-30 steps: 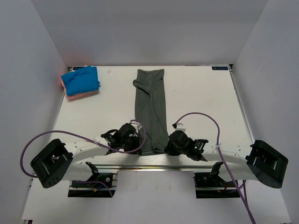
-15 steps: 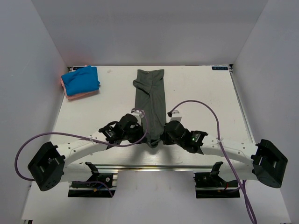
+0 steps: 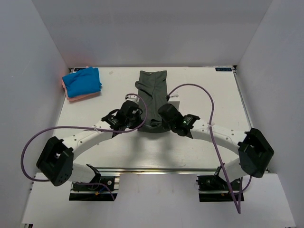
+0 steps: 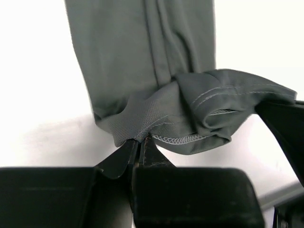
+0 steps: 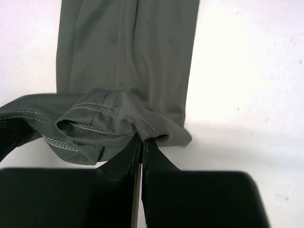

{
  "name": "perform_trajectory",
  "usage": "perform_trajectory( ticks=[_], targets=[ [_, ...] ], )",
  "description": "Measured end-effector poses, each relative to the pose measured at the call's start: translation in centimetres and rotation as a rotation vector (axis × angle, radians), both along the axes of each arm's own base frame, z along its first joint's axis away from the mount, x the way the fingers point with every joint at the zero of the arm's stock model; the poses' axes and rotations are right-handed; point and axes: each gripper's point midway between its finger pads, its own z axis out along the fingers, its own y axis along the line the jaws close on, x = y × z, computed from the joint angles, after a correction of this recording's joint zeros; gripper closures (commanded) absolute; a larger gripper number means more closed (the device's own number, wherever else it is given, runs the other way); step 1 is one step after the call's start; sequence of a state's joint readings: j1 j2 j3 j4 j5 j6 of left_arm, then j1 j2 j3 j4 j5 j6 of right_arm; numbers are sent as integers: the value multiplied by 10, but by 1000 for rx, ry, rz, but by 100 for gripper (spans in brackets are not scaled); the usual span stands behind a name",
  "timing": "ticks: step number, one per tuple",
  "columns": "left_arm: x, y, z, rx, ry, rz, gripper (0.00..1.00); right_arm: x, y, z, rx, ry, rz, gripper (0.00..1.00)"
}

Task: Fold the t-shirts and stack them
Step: Fold the folded rectangular tshirt in 1/3 of the way

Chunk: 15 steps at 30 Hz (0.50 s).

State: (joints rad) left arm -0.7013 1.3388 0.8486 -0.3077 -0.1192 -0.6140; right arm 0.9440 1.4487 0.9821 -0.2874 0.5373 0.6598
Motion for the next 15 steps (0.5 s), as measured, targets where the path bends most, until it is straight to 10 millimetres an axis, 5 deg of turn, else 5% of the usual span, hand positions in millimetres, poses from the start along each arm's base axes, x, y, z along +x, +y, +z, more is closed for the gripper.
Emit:
perform_trajectory(
  ticks=[15],
  targets=[
    [95, 1, 7, -21, -16, 72, 100, 91, 3, 3, -70, -3, 17, 100]
  ],
)
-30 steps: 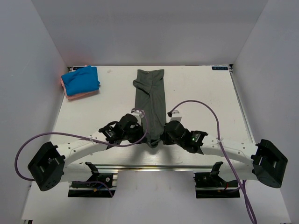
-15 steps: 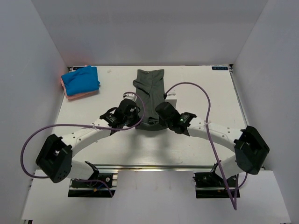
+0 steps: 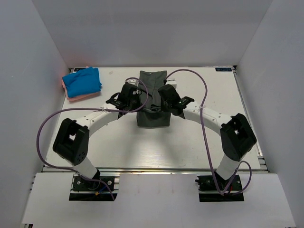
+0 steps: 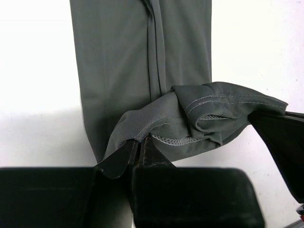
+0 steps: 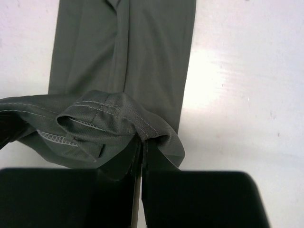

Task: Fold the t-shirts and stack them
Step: Fold the folded rectangular tshirt in 1/3 of the way

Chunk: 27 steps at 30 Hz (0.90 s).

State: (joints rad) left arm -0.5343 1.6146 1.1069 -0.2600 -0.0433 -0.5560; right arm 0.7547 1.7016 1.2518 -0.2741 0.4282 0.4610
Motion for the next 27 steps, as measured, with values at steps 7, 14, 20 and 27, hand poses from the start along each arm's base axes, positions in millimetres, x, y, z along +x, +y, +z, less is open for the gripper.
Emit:
perform_trajectory(
  ticks=[7, 14, 20, 27],
  targets=[
    [35, 1, -4, -5, 2, -10, 100, 31, 2, 3, 19, 1, 21, 100],
    [53, 4, -18, -11, 26, -20, 100, 51, 4, -12, 33, 41, 47, 100],
    [64, 8, -30, -19, 23, -19, 100, 63, 8, -26, 73, 55, 70, 100],
    [88, 8, -50, -29, 37, -8, 61, 82, 11, -37, 104, 52, 66, 74]
  ],
)
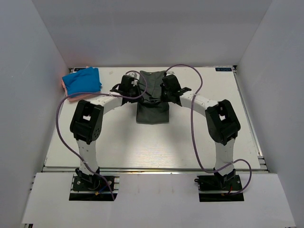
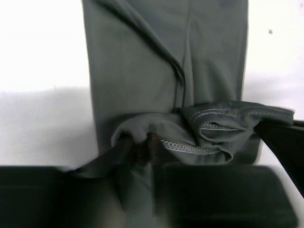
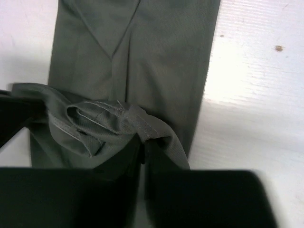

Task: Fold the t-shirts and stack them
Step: Fold the folded rectangular tshirt in 1/3 of the way, then grab one side of the 2/3 rectangular tshirt with both arms

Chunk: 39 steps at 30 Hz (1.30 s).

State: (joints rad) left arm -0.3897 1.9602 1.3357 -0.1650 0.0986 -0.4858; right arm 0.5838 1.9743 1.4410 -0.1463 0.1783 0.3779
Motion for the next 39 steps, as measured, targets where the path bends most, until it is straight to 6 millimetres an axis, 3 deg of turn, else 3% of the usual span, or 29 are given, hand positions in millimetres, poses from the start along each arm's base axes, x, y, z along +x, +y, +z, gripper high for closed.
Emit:
perform_trajectory(
  ticks=[2, 3, 5, 6, 12, 16, 20, 26, 29, 34, 39],
  targets=[
    [12, 1, -4, -4, 0, 14, 46, 11, 3, -4, 18, 0, -20, 53],
    [18, 3, -6, -7, 0, 25, 42, 17, 3, -6, 27, 1, -31, 34],
    [33, 7, -5, -18, -5, 49, 21, 26, 3, -8, 47, 8, -51, 26],
    [41, 9, -3, -29, -6, 68, 1, 32, 2, -7, 61, 7, -60, 21],
    [75, 25, 20, -67, -58, 115, 0, 65, -7, 18, 133, -40, -94, 18],
    [77, 32, 25, -63, -70, 107, 0, 64, -12, 26, 155, -45, -57, 13],
    [44, 33, 19, -44, -46, 43, 0, 29, -16, 23, 159, -3, 9, 10],
    [-45, 30, 1, -58, 29, -93, 0, -41, -31, 11, 169, 85, 86, 10],
    [-76, 28, -10, -60, 65, -136, 0, -68, -36, 0, 185, 124, 114, 10],
    [-96, 21, -24, -41, 94, -195, 0, -92, -41, -25, 191, 205, 122, 10],
    [-108, 16, -32, -18, 96, -240, 0, -91, -35, -29, 218, 217, 129, 10]
  ],
)
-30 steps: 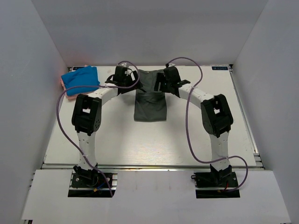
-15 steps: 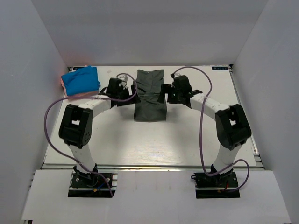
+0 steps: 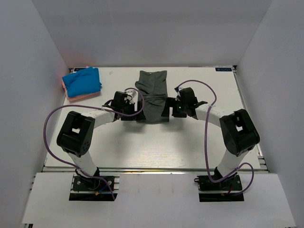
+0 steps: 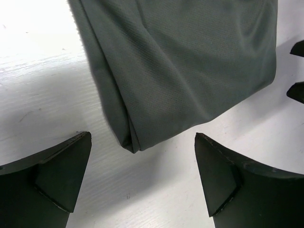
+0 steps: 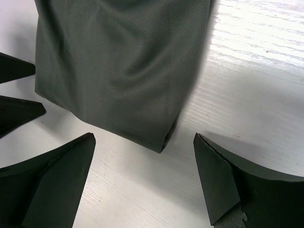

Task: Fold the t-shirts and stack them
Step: Grab one side of the 2/3 rectangular tshirt with both arms

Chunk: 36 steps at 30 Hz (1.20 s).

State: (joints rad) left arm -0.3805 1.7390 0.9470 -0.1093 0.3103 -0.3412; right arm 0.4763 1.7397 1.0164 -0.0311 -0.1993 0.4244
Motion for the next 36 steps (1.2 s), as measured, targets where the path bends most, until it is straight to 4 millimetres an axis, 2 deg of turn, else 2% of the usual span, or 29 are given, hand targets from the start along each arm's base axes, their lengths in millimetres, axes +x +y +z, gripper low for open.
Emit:
perform_trajectory(
  ticks=[3, 10, 13, 14, 17, 20, 22, 23, 24, 30, 33, 36],
  targets=[
    [-2, -3, -1, 10, -16, -16, 6, -1, 3, -1, 19, 5, 3, 10],
    [-4, -3, -6, 30, -14, -25, 34, -10, 6, -19, 41, 46, 12, 10],
    [-5, -2, -9, 34, -12, -25, 40, -8, 8, -19, 51, 39, 9, 18],
    [-6, -2, -10, 34, -10, -24, 44, -6, 8, -20, 53, 36, 8, 31],
    [-7, -2, -11, 34, -7, -23, 55, -6, 10, -25, 57, 44, 7, 38],
    [-8, -1, -12, 34, -5, -24, 64, -5, 11, -26, 63, 45, 9, 49],
    [-10, -1, -14, 31, 1, -26, 78, -7, 12, -29, 69, 51, 9, 70],
    [-11, -2, -15, 28, 5, -27, 100, -8, 11, -31, 69, 58, 7, 95],
    [-11, -3, -15, 21, 9, -24, 100, -11, 10, -33, 67, 65, 8, 100],
    [-17, -5, -17, -3, 8, -41, 100, -18, 8, -37, 75, 88, -9, 100],
    [-33, 0, -12, -18, 5, -37, 100, -31, 2, -36, 73, 99, -11, 100],
    [-54, 2, 5, -56, -19, -44, 100, -51, -3, -25, 83, 99, 0, 100]
  ],
)
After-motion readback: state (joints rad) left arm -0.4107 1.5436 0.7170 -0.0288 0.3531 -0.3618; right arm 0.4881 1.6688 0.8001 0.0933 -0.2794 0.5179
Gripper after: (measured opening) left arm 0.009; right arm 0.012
